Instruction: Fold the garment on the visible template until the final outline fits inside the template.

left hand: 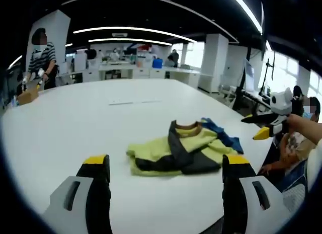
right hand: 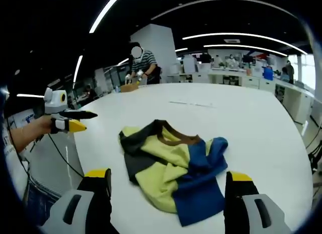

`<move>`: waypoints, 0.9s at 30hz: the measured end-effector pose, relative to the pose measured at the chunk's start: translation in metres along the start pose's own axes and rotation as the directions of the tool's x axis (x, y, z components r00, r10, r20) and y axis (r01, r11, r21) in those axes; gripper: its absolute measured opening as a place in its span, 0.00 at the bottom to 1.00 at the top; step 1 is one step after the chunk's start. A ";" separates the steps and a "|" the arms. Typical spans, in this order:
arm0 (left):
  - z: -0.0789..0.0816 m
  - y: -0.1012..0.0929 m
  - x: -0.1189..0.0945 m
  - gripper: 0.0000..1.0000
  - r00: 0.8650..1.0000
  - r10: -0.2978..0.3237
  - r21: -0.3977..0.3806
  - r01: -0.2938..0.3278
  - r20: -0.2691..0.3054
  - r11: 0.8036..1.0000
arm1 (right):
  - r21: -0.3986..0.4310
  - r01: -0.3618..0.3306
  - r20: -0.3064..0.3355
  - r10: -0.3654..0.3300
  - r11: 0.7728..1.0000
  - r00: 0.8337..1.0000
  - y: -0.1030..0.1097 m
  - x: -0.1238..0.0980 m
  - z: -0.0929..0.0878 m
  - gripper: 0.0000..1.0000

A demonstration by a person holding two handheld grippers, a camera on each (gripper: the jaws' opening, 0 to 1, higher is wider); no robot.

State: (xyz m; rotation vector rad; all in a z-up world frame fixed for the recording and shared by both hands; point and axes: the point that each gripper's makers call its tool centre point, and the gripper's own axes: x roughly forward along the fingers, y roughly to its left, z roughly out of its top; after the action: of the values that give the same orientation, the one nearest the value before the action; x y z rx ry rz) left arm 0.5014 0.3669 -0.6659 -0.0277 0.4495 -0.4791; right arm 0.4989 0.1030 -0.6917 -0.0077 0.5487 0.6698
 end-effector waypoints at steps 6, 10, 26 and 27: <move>-0.001 0.000 0.000 0.89 1.000 -0.002 0.006 0.002 -0.006 1.000 | -0.003 -0.004 -0.001 0.004 1.000 1.000 0.001 0.000 0.000 0.92; -0.001 0.001 0.000 0.89 1.000 -0.002 0.009 0.002 -0.009 1.000 | -0.006 -0.006 -0.006 0.006 1.000 1.000 0.001 0.000 -0.001 0.92; -0.001 0.002 0.000 0.88 1.000 -0.007 0.012 0.007 -0.017 1.000 | -0.019 -0.008 -0.021 0.007 1.000 1.000 -0.001 -0.002 -0.005 0.90; -0.002 0.001 0.000 0.88 1.000 -0.009 0.012 0.009 -0.018 1.000 | -0.020 -0.008 -0.022 0.007 1.000 1.000 -0.001 -0.003 -0.005 0.90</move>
State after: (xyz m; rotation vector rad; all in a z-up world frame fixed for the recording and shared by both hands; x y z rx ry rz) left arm 0.5011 0.3682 -0.6674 -0.0138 0.4639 -0.4910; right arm 0.4951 0.1000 -0.6953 -0.0315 0.5630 0.6834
